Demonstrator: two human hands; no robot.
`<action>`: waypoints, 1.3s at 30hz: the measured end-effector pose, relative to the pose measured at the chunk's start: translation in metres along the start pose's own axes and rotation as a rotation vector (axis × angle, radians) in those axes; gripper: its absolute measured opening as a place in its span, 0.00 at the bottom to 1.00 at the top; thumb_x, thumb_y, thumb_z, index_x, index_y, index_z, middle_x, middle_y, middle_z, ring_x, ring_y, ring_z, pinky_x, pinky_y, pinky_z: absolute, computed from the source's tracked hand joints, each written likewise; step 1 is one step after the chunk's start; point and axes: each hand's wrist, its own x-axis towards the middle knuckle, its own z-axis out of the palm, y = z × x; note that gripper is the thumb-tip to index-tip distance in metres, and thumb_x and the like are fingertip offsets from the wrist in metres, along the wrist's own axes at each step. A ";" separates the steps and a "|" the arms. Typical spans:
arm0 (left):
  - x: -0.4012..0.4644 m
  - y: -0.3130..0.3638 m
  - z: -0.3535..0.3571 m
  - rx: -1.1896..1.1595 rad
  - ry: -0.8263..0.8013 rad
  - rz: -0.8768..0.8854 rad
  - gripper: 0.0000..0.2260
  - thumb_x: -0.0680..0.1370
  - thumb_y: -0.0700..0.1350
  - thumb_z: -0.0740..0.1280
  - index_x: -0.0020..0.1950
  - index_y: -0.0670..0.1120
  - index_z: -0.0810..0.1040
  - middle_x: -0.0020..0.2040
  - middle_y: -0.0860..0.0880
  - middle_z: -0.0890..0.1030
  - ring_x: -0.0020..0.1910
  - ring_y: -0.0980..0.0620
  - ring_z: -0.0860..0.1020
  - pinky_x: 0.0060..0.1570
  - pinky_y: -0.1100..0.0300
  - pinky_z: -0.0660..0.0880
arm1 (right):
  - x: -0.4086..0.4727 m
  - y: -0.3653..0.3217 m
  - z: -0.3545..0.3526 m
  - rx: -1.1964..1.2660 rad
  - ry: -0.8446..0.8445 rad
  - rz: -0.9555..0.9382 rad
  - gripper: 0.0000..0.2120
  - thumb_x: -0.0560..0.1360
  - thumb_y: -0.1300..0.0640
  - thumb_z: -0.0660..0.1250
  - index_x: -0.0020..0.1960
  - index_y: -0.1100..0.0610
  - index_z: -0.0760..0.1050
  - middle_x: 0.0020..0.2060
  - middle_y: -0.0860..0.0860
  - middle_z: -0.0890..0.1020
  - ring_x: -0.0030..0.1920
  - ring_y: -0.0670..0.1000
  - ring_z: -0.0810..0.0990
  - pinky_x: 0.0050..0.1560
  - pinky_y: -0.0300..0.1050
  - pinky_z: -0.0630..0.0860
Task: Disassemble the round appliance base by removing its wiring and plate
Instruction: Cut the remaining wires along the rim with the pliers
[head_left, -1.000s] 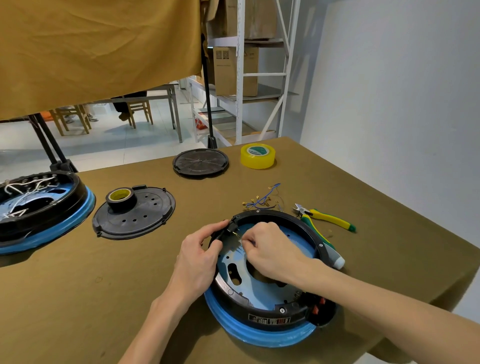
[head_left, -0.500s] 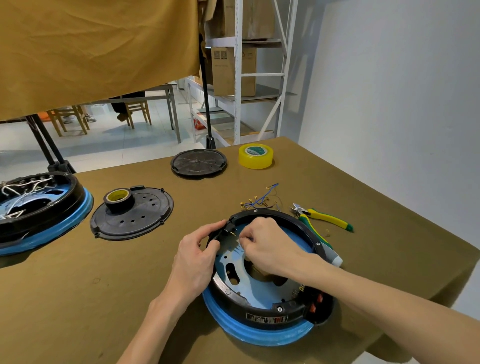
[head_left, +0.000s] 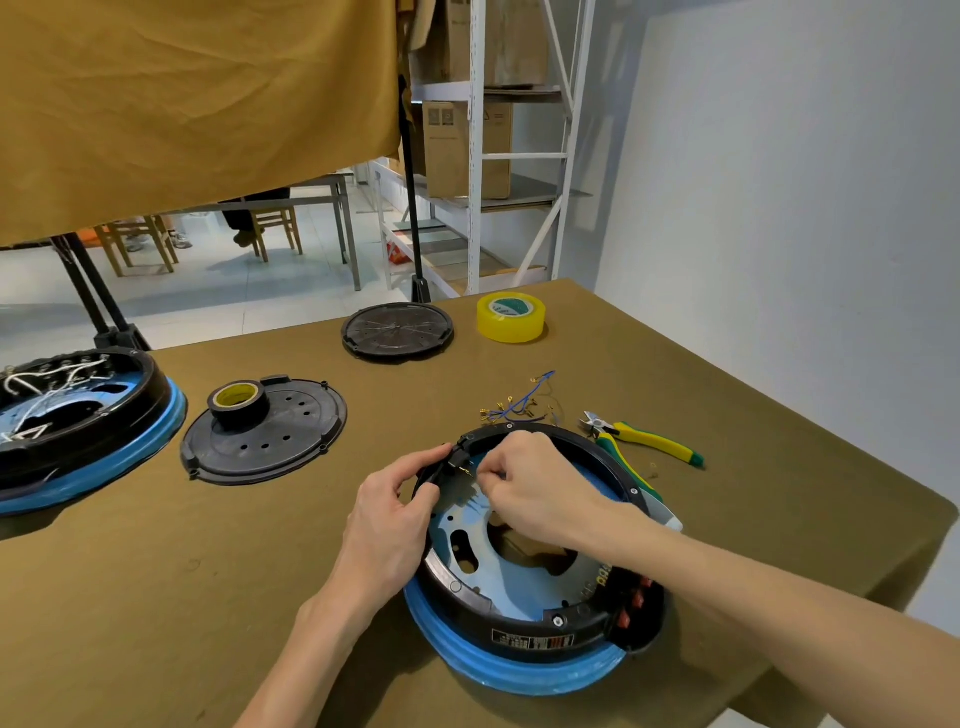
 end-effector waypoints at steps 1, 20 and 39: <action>0.001 0.000 0.000 0.004 -0.002 0.003 0.22 0.75 0.49 0.61 0.67 0.60 0.81 0.61 0.58 0.83 0.59 0.53 0.82 0.57 0.45 0.81 | -0.002 0.001 0.003 0.002 -0.004 0.011 0.14 0.74 0.66 0.61 0.31 0.68 0.70 0.24 0.57 0.65 0.27 0.52 0.59 0.30 0.47 0.58; 0.007 -0.001 0.008 -0.080 0.053 0.019 0.22 0.81 0.32 0.62 0.61 0.56 0.85 0.56 0.60 0.85 0.58 0.57 0.82 0.54 0.59 0.81 | 0.022 0.080 -0.079 -0.024 0.412 0.264 0.10 0.81 0.51 0.63 0.53 0.54 0.81 0.48 0.49 0.84 0.48 0.49 0.81 0.52 0.47 0.78; 0.001 0.003 0.012 -0.188 0.069 0.028 0.22 0.81 0.29 0.59 0.62 0.52 0.84 0.52 0.63 0.85 0.51 0.64 0.83 0.40 0.72 0.77 | 0.016 0.105 -0.075 -0.339 0.383 0.388 0.26 0.84 0.39 0.53 0.60 0.62 0.69 0.55 0.59 0.76 0.54 0.60 0.76 0.55 0.55 0.75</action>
